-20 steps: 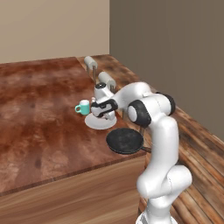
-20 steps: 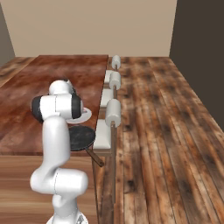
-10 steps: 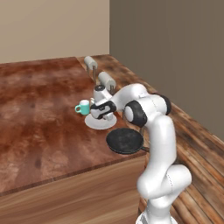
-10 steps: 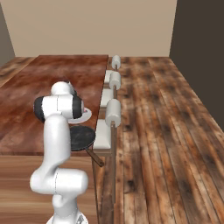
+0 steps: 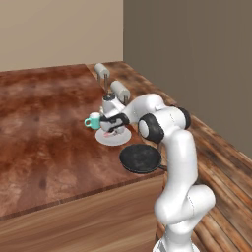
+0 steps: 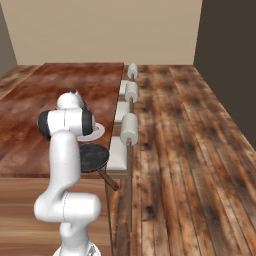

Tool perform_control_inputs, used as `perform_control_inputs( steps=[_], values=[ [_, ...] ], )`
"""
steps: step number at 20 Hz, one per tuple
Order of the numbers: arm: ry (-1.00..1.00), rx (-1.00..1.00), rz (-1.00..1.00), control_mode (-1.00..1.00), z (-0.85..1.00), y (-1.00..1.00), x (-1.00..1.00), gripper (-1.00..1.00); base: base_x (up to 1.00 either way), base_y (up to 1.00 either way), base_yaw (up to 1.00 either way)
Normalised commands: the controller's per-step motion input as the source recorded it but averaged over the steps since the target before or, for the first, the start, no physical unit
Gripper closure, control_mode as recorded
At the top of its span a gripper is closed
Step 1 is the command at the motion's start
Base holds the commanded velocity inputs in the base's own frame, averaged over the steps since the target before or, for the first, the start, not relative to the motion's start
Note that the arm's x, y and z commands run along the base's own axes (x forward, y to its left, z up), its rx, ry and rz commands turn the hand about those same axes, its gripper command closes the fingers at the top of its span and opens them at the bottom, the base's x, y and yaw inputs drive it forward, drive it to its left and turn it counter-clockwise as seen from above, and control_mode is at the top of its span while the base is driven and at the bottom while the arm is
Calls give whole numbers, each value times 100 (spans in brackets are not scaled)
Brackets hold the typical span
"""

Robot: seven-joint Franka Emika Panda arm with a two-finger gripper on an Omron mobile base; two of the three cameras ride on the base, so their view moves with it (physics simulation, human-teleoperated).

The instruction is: Pick up the pan with the steak in it and place it on the dining table. Then place the steak on the plate.

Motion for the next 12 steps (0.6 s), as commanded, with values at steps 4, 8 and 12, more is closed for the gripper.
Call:
perform_control_inputs(
  steps=[4, 8, 12],
  values=[
    [0, 0, -5, -100, 36, 3, 3, -100, 0, 0, 0],
    [7, 0, -7, -100, 52, 0, 1, -100, 0, 0, 0],
    [13, 3, -7, -100, 52, -13, -22, -100, 0, 0, 0]
  ],
)
